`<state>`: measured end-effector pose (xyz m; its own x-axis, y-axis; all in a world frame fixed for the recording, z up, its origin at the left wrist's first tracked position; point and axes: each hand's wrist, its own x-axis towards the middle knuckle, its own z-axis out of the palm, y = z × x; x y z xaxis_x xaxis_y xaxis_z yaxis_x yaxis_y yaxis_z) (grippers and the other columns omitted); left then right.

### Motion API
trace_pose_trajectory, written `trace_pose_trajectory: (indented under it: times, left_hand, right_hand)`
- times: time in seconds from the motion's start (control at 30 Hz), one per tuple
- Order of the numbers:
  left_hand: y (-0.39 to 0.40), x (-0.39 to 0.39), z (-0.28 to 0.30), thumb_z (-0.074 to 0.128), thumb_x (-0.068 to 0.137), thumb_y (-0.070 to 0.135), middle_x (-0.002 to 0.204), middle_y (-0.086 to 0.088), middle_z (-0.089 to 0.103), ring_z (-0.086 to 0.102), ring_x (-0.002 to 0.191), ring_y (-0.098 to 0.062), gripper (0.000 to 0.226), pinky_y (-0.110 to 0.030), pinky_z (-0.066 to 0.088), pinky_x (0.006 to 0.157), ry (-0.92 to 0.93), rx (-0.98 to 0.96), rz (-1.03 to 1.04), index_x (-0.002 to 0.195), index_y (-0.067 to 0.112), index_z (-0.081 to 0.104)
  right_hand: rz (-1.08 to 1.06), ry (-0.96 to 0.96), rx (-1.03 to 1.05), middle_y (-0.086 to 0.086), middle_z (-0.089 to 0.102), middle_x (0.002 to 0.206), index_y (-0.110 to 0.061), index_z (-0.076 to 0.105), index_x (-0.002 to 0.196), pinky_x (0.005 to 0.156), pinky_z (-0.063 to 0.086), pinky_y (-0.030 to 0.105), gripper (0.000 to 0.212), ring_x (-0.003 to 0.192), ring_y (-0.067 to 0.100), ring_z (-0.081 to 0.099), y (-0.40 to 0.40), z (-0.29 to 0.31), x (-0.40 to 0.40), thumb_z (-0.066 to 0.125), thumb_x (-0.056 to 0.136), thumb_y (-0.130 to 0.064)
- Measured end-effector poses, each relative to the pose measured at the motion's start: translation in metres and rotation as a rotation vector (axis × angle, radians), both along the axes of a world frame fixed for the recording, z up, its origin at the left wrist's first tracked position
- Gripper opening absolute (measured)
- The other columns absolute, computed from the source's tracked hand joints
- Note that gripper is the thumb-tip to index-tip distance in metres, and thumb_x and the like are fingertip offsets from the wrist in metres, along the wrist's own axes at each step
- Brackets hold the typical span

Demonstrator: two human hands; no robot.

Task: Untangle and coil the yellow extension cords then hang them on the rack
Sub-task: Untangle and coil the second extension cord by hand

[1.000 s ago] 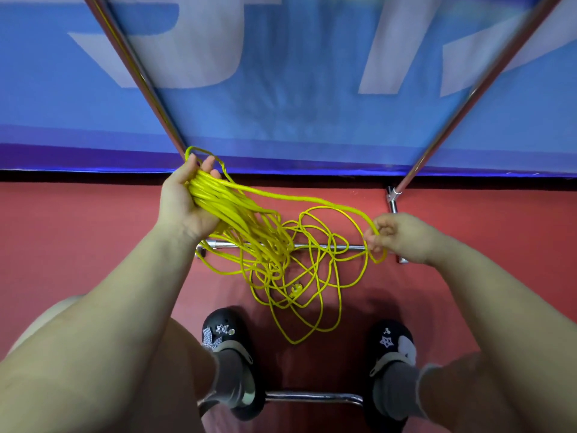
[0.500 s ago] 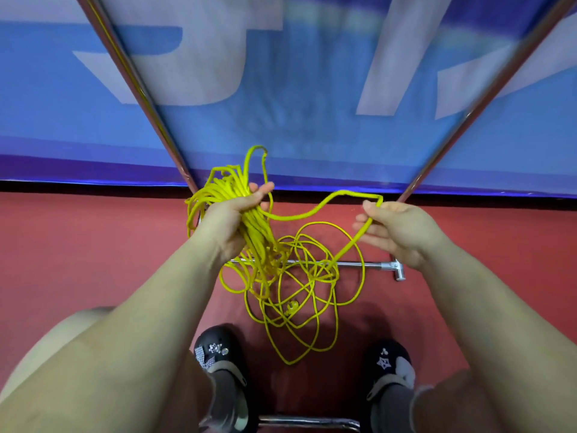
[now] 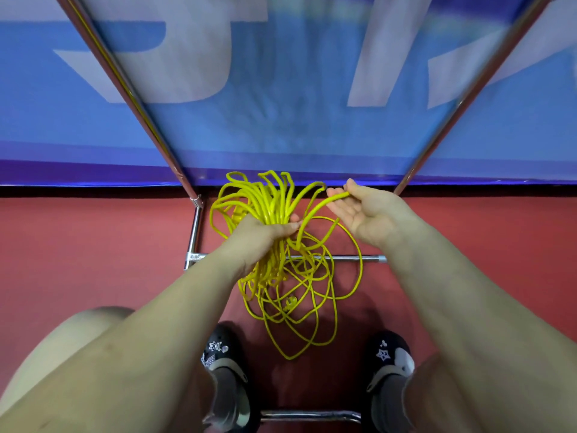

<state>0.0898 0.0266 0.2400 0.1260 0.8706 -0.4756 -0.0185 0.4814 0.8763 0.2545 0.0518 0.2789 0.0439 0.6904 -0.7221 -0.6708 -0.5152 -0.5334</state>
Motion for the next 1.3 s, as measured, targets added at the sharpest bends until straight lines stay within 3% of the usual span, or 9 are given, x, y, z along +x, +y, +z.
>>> trace_pose_trajectory:
  times: [0.2,0.33,0.5,0.6,0.73,0.83,0.97,1.17,1.3]
  left_hand:
    - [-0.001,0.004,-0.004,0.058,0.086,-0.004,0.084,-0.01,0.074,0.071,0.073,-0.018,0.011,-0.033,0.059,0.069,-0.131,-0.084,-0.106,0.084,0.006,0.064]
    - [-0.001,0.006,-0.007,0.062,0.085,0.0,0.09,-0.01,0.074,0.07,0.078,-0.021,0.009,-0.041,0.057,0.079,-0.077,-0.083,-0.161,0.084,0.006,0.069]
    - [-0.001,0.011,-0.001,0.059,0.086,-0.003,0.069,-0.004,0.072,0.069,0.061,-0.012,0.014,-0.035,0.058,0.066,-0.133,-0.133,0.0,0.077,0.003,0.067]
    - [0.005,0.007,-0.001,0.055,0.09,0.002,0.065,-0.003,0.071,0.068,0.058,-0.012,0.014,-0.036,0.056,0.07,-0.204,-0.201,0.109,0.082,0.004,0.067]
    - [0.014,-0.005,0.003,0.048,0.095,0.009,0.061,-0.001,0.069,0.065,0.053,-0.011,0.021,-0.027,0.055,0.052,-0.344,-0.297,0.243,0.083,0.007,0.065]
    - [0.015,-0.011,0.006,0.045,0.096,0.011,0.062,-0.001,0.067,0.064,0.054,-0.011,0.022,-0.02,0.05,0.045,-0.438,-0.339,0.315,0.084,0.007,0.063]
    - [0.014,-0.014,0.009,0.046,0.096,0.013,0.062,0.001,0.069,0.066,0.055,-0.009,0.021,-0.018,0.049,0.046,-0.438,-0.342,0.311,0.085,0.007,0.063]
    - [0.018,-0.017,0.009,0.045,0.096,0.01,0.066,0.004,0.071,0.066,0.058,-0.006,0.032,-0.024,0.047,0.056,-0.447,-0.285,0.332,0.076,0.012,0.07]
    - [0.024,-0.023,0.012,0.045,0.097,0.011,0.063,0.004,0.07,0.066,0.056,-0.006,0.034,-0.025,0.044,0.064,-0.467,-0.218,0.383,0.073,0.01,0.069]
  right_hand:
    - [-0.162,0.145,-0.058,0.01,0.056,0.083,0.001,0.049,0.083,0.069,0.051,0.032,0.018,0.109,0.023,0.059,0.001,-0.002,0.002,0.044,0.097,-0.008]
    - [-0.2,0.184,-0.06,0.01,0.056,0.085,0.001,0.049,0.086,0.072,0.051,0.033,0.017,0.116,0.023,0.057,0.001,-0.003,0.003,0.043,0.098,-0.009]
    - [-0.081,0.132,0.076,0.013,0.059,0.094,-0.005,0.051,0.09,0.086,0.047,0.039,0.012,0.109,0.027,0.057,0.0,0.005,0.001,0.046,0.097,-0.014]
    - [0.287,-0.204,0.131,0.01,0.061,0.1,-0.012,0.055,0.088,0.082,0.049,0.036,0.007,0.107,0.027,0.058,-0.006,0.004,-0.002,0.051,0.094,-0.012]
    - [0.936,-1.032,0.295,0.003,0.062,0.072,-0.014,0.063,0.08,0.065,0.048,0.027,0.008,0.07,0.018,0.059,-0.025,-0.017,-0.006,0.061,0.087,-0.015]
    - [1.145,-1.332,0.274,0.009,0.069,0.087,-0.009,0.068,0.092,0.076,0.05,0.032,0.016,0.081,0.023,0.063,-0.031,-0.039,-0.003,0.066,0.085,-0.023]
    - [1.104,-1.345,0.263,0.002,0.061,0.093,-0.013,0.058,0.117,0.082,0.046,0.03,0.034,0.091,0.023,0.06,-0.034,-0.055,0.004,0.063,0.087,-0.027]
    - [1.137,-1.082,0.384,0.0,0.058,0.08,-0.015,0.057,0.092,0.078,0.045,0.029,0.009,0.079,0.017,0.056,-0.035,-0.061,0.007,0.064,0.087,-0.018]
    - [1.078,-0.847,0.438,0.009,0.062,0.074,-0.022,0.046,0.079,0.065,0.037,0.033,0.018,0.067,0.017,0.046,-0.038,-0.057,0.009,0.059,0.09,-0.016]
